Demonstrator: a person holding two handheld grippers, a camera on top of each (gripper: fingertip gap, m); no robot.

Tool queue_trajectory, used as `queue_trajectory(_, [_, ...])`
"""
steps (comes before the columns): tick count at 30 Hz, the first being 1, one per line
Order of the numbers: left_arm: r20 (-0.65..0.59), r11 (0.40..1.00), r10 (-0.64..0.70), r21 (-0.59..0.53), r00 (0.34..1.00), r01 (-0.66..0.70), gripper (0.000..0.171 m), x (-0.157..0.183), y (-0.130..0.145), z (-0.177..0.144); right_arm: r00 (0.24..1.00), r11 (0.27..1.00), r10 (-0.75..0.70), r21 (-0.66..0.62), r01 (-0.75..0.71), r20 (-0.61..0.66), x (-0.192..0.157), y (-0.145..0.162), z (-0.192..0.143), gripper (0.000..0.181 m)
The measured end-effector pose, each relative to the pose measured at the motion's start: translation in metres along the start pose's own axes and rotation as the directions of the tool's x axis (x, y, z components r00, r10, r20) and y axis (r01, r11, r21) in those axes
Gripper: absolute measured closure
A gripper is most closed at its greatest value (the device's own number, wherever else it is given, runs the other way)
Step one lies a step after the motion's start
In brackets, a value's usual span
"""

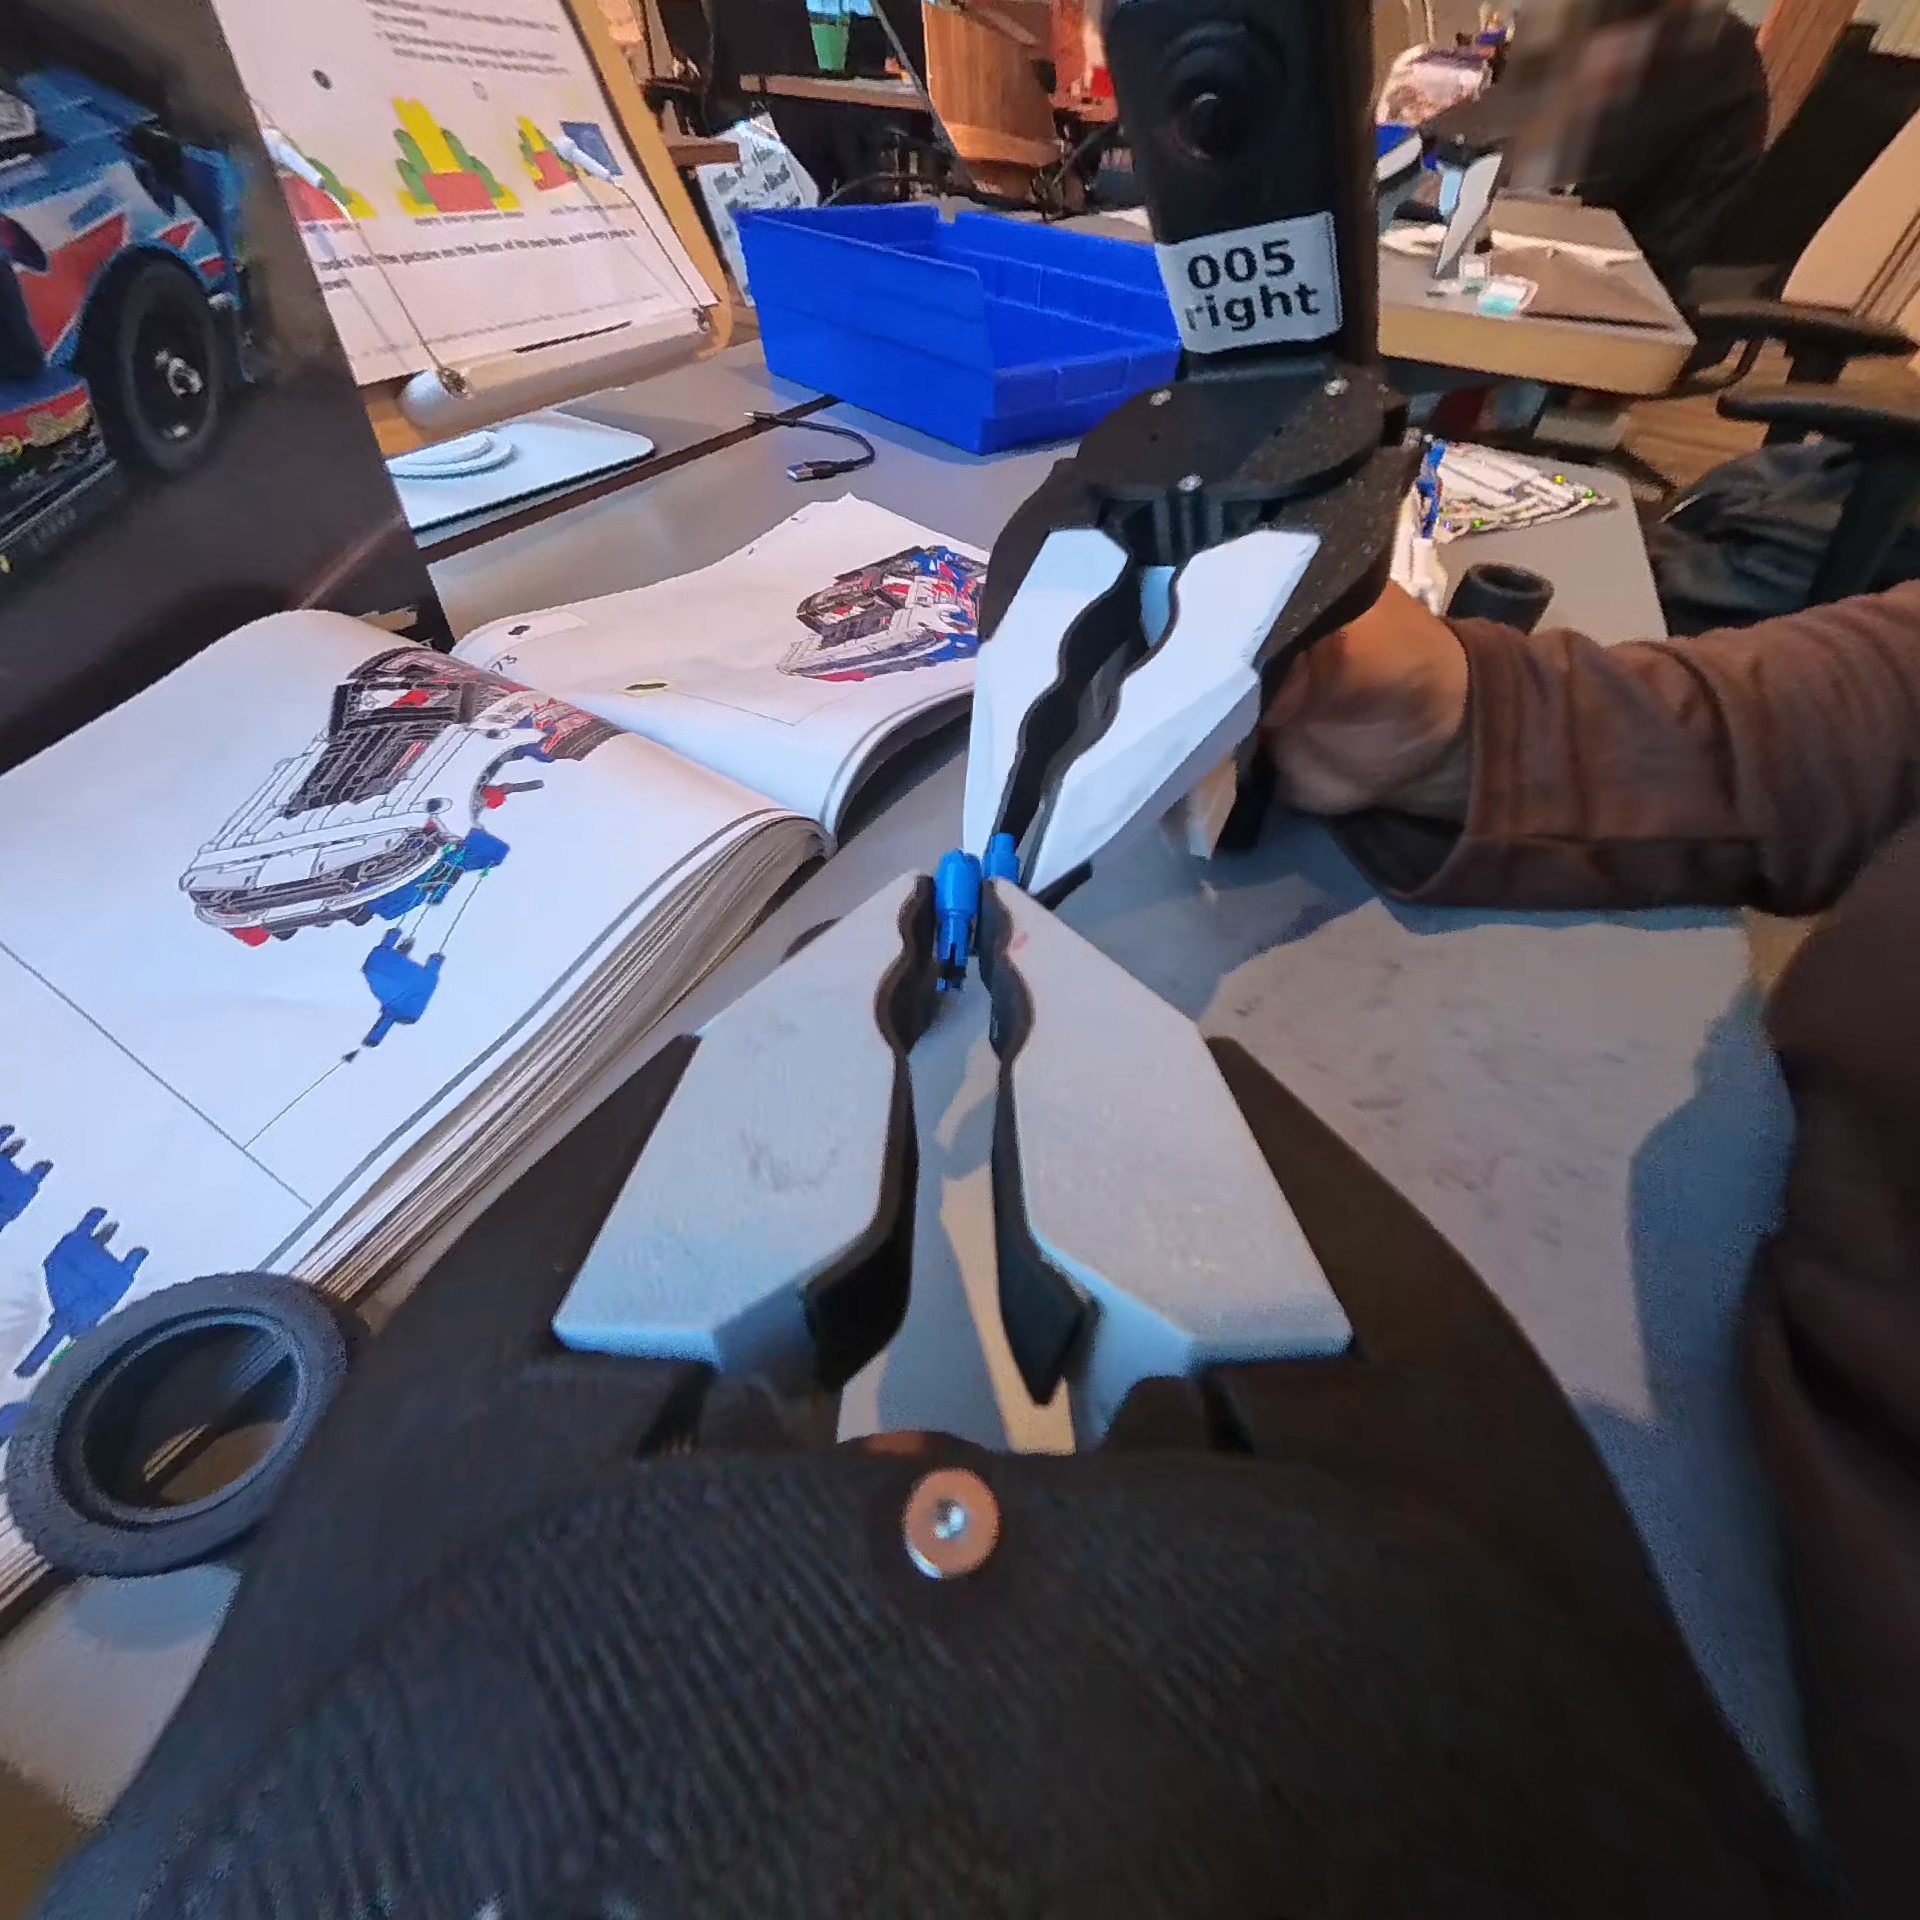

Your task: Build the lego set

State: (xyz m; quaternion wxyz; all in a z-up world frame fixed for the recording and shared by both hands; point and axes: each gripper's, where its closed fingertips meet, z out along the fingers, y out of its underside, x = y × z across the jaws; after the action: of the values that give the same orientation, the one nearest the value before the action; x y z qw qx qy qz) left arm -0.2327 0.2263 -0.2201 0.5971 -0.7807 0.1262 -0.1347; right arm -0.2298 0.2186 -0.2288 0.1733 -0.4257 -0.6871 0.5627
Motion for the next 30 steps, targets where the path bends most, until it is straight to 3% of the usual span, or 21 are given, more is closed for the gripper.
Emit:
queue_trajectory(7, [0.008,0.991,-0.118,0.064,0.993,0.117,0.167,-0.014,-0.007,-0.007,0.997,0.996,0.05,0.066,-0.054,0.055,0.003,-0.013,0.005,0.172])
queue_trajectory(11, [0.061,0.979,-0.182,0.1,0.981,0.175,0.167,-0.028,-0.009,-0.01,0.999,0.993,0.043,0.113,-0.043,0.0,0.011,-0.019,-0.002,0.166])
queue_trajectory(22, [-0.039,0.957,-0.267,0.104,0.963,0.27,0.167,-0.012,-0.014,-0.005,0.997,0.995,0.074,0.062,-0.072,-0.038,0.012,-0.01,0.003,0.167])
queue_trajectory(30, [-0.047,0.953,-0.269,0.135,0.962,0.273,0.167,-0.009,-0.017,-0.005,0.965,0.962,0.204,0.149,-0.228,0.164,0.0,-0.025,-0.002,0.169])
